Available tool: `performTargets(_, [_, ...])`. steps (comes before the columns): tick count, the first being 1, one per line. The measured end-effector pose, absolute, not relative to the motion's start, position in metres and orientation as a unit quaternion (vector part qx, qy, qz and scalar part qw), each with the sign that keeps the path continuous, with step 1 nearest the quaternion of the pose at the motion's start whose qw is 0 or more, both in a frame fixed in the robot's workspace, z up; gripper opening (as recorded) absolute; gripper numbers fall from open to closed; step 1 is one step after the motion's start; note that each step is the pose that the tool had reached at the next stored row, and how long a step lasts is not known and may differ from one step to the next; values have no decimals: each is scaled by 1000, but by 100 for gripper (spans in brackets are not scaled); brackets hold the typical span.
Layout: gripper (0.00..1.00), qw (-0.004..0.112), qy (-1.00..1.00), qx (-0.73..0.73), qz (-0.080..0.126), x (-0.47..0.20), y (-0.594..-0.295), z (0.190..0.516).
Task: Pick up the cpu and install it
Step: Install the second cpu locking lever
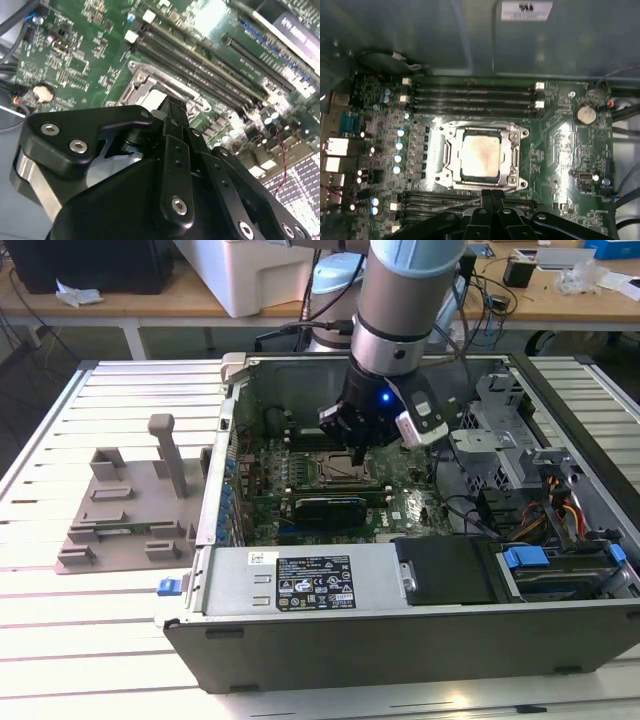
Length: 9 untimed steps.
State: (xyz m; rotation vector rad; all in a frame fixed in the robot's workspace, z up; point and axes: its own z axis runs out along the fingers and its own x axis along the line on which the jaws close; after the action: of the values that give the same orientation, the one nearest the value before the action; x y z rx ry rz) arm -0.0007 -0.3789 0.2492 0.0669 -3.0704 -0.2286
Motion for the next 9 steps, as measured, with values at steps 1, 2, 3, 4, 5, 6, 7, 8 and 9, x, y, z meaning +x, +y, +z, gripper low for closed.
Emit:
performTargets(1, [11,31,-997,22,-74,-1,-380,247])
performTargets(2, [11,31,-997,22,-74,-2,-380,245])
performTargets(3, [11,31,-997,22,-74,-3,-381,242])
performTargets(4, [11,31,-996,22,-76,-6,-383,241])
performTargets(5, [11,31,-996,22,-79,-9,-385,239])
performTargets(6, [11,31,-996,22,-81,-10,-386,239])
performTargets(7, [11,31,-996,22,-83,-12,-387,238])
performTargets(8, [11,31,-995,22,-88,-17,-390,237])
performTargets(9, [11,31,-995,22,-90,-20,-390,235])
